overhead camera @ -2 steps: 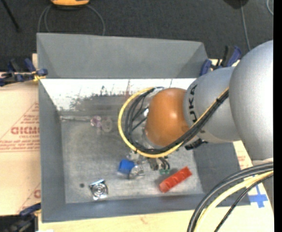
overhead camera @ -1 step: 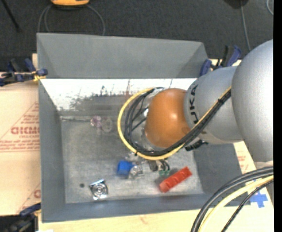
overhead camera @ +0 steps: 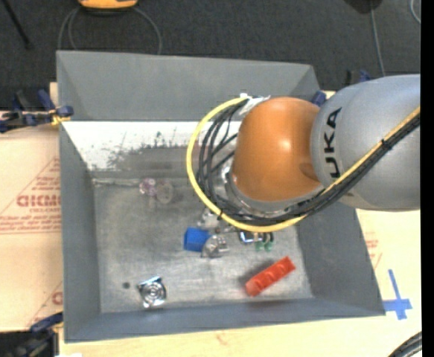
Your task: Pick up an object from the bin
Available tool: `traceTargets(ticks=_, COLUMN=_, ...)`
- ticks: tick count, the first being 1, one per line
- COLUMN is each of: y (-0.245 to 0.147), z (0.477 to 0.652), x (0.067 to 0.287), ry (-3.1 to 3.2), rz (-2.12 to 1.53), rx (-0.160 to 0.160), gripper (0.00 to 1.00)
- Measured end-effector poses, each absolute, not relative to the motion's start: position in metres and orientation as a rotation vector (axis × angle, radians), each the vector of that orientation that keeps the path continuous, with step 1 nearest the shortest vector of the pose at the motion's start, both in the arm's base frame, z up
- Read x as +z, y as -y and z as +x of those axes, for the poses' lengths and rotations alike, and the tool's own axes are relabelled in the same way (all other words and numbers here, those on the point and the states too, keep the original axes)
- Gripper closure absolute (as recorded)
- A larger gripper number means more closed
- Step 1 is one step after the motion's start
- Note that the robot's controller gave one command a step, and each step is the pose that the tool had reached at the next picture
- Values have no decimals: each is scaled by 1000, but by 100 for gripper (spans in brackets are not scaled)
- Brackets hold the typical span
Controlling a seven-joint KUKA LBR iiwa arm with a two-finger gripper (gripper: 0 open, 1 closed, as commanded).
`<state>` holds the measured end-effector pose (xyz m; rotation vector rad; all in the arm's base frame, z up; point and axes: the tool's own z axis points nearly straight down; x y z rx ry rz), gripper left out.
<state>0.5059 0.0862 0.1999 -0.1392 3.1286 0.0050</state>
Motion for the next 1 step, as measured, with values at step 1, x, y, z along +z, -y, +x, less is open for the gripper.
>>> traceTargets(ticks=1, y=-122, z=504, x=267, ry=-3068, rz=-629, rx=1, gripper=100)
